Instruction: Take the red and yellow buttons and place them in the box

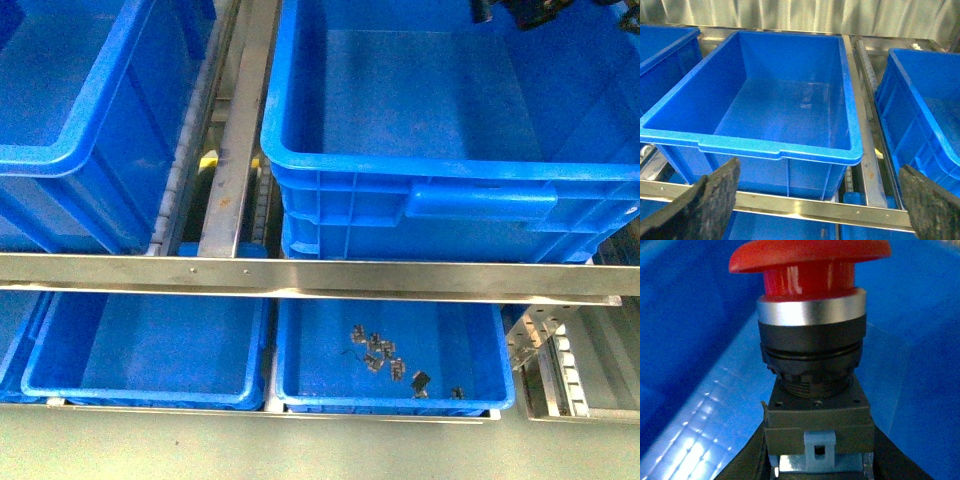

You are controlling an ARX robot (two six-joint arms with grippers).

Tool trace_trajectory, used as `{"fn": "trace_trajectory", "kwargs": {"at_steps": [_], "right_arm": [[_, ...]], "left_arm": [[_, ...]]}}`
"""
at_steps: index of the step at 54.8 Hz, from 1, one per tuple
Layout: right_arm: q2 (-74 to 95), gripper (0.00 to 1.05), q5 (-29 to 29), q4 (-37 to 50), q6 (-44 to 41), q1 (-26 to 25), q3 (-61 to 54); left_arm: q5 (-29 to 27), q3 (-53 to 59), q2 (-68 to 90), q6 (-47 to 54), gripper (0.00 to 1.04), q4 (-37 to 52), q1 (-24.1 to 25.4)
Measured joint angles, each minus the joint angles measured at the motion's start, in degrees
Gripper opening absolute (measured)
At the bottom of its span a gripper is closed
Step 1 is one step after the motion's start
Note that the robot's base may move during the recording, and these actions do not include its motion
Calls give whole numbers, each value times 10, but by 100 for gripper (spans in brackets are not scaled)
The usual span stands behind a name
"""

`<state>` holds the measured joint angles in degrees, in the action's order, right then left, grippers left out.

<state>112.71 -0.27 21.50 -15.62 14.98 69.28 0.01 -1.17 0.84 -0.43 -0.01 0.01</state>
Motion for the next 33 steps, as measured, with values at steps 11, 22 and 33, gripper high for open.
{"fn": "trace_trajectory", "kwargs": {"at_steps": [11, 22, 33], "right_arm": [[213, 26, 56, -155, 15, -14, 289], [374, 26, 90, -319, 42, -25, 558], [479, 26, 108, -463, 73, -27, 754]], "left_arm": [[0, 0, 0, 1, 97, 0, 0], [0, 0, 0, 1, 97, 0, 0], [0, 0, 0, 1, 97, 0, 0]]}}
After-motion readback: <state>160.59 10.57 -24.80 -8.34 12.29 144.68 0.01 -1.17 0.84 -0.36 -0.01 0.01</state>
